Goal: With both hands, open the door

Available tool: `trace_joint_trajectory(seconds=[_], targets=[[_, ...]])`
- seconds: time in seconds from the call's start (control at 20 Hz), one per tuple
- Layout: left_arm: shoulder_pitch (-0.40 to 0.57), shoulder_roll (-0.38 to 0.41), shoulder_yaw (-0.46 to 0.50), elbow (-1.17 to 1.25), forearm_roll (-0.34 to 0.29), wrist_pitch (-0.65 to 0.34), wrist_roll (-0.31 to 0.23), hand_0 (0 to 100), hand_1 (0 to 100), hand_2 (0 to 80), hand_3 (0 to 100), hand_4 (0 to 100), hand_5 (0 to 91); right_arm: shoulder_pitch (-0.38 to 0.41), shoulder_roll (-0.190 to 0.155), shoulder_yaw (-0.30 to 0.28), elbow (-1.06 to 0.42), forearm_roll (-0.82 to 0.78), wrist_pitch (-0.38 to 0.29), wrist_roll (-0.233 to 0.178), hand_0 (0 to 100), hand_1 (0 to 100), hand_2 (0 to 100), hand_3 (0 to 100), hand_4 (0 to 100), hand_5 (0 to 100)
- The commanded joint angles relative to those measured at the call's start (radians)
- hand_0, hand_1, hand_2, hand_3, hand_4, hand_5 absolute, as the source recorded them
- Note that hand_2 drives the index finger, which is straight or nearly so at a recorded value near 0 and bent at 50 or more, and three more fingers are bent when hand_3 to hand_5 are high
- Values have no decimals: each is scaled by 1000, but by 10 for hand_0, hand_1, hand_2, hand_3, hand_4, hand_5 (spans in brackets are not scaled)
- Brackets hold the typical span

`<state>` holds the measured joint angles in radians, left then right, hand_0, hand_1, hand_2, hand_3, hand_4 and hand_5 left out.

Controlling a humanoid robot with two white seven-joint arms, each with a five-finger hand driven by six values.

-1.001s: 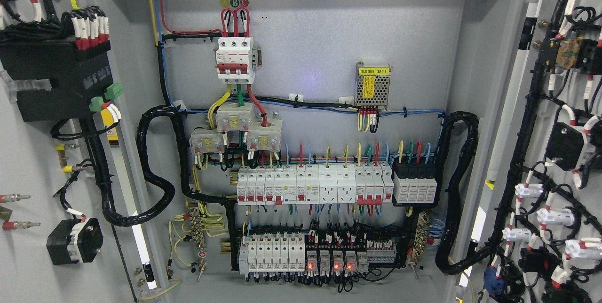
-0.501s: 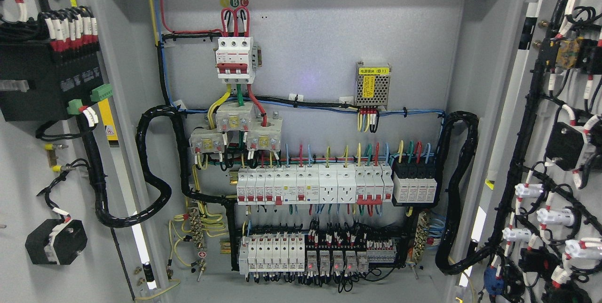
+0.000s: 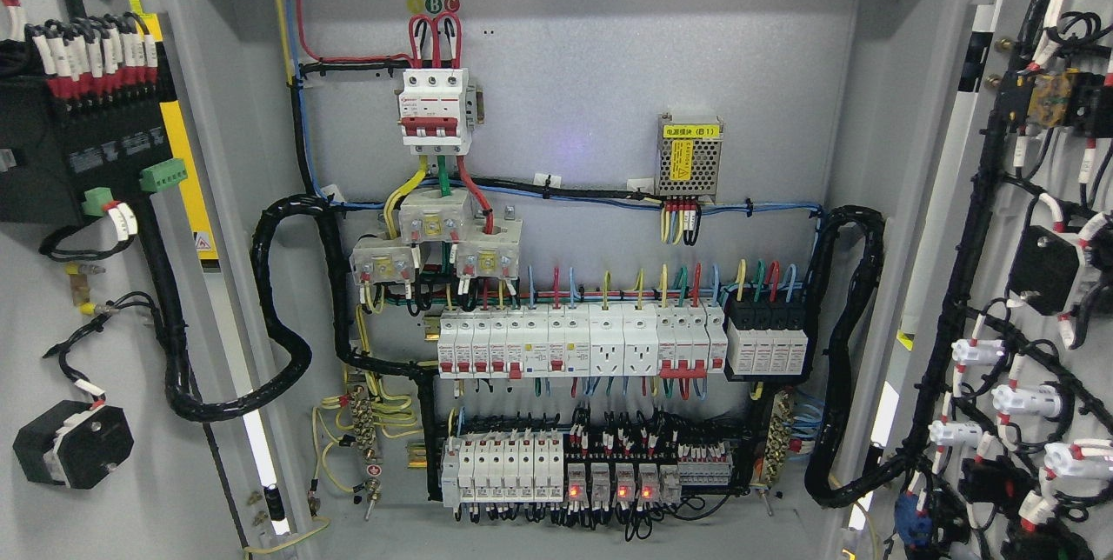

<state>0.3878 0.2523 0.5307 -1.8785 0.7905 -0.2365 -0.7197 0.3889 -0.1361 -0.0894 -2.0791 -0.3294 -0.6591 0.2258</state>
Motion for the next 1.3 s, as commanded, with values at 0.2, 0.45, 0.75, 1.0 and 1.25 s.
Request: trace_joint_trajectory(seconds=[0.2, 0.45, 0.75, 1.0, 1.25], targets=[[-89, 102, 144, 179, 76, 65, -44, 120, 556, 0, 0, 0, 0, 5, 41, -76, 16, -39, 15, 0, 0, 500, 40, 0, 0, 0], [-102, 131, 153, 206, 79, 66, -53, 120, 556, 0, 0, 0, 0, 5, 41, -115, 20, -49, 18, 0, 0, 500, 40, 0, 0, 0], [-130, 151, 187, 268, 104, 125, -83, 120, 556, 0, 0, 0, 0, 8, 41, -139, 19, -102, 35, 1, 0, 500, 40, 0, 0, 0], [-171, 195, 193, 335, 105, 125, -83, 120, 556, 0, 0, 0, 0, 28, 33, -168, 17, -108, 30, 0, 0, 500, 40, 0, 0, 0], [-194, 223, 190, 367, 104, 126, -83, 120, 556, 0, 0, 0, 0, 28, 16, -196, 19, -155, 32, 1, 0, 500, 40, 0, 0, 0]])
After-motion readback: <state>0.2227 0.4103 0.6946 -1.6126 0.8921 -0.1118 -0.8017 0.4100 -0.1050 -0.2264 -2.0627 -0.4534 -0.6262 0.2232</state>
